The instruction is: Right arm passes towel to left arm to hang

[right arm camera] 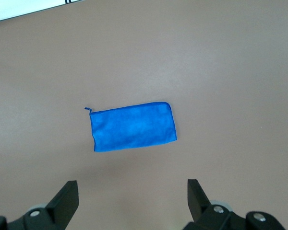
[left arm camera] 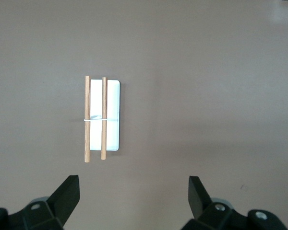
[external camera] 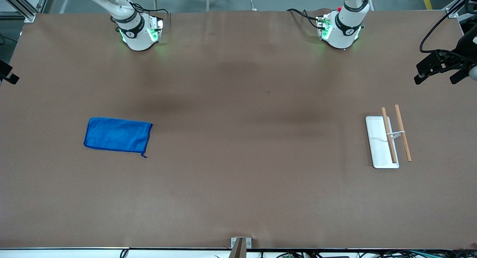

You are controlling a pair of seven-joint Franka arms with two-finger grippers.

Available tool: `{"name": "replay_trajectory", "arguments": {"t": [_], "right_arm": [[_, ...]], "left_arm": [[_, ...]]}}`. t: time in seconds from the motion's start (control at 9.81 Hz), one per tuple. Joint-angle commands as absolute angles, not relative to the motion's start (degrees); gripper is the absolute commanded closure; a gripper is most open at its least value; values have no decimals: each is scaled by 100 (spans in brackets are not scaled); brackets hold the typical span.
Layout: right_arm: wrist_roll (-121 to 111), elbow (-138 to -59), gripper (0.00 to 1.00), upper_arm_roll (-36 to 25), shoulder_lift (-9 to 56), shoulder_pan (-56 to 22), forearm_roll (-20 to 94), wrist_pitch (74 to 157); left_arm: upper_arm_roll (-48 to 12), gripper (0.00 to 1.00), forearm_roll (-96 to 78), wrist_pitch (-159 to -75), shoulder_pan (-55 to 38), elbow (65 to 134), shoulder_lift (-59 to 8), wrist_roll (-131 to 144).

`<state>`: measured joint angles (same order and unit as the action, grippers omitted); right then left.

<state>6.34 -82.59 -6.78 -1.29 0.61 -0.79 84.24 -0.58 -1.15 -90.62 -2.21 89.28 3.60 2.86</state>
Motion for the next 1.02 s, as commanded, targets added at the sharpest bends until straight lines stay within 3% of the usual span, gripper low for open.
{"name": "replay_trajectory", "arguments": {"t": [0.0, 0.41, 0.61, 0.92], "right_arm": [[712, -8271, 0, -650, -149, 105, -26, 8420], [668, -8305, 0, -607, 35, -8, -35, 8332], [651, -8699, 0, -606, 253, -35, -53, 8411], [-68, -9961, 0, -606, 791, 149, -62, 9653]], "left_arm": [[-9, 0, -114, -8974, -264, 9044, 334, 229], [-26, 0, -114, -8965, -264, 9061, 290, 237], [-88, 0, -114, -8921, -211, 9044, 299, 229], [-88, 0, -114, -8921, -220, 9026, 290, 229]]}}
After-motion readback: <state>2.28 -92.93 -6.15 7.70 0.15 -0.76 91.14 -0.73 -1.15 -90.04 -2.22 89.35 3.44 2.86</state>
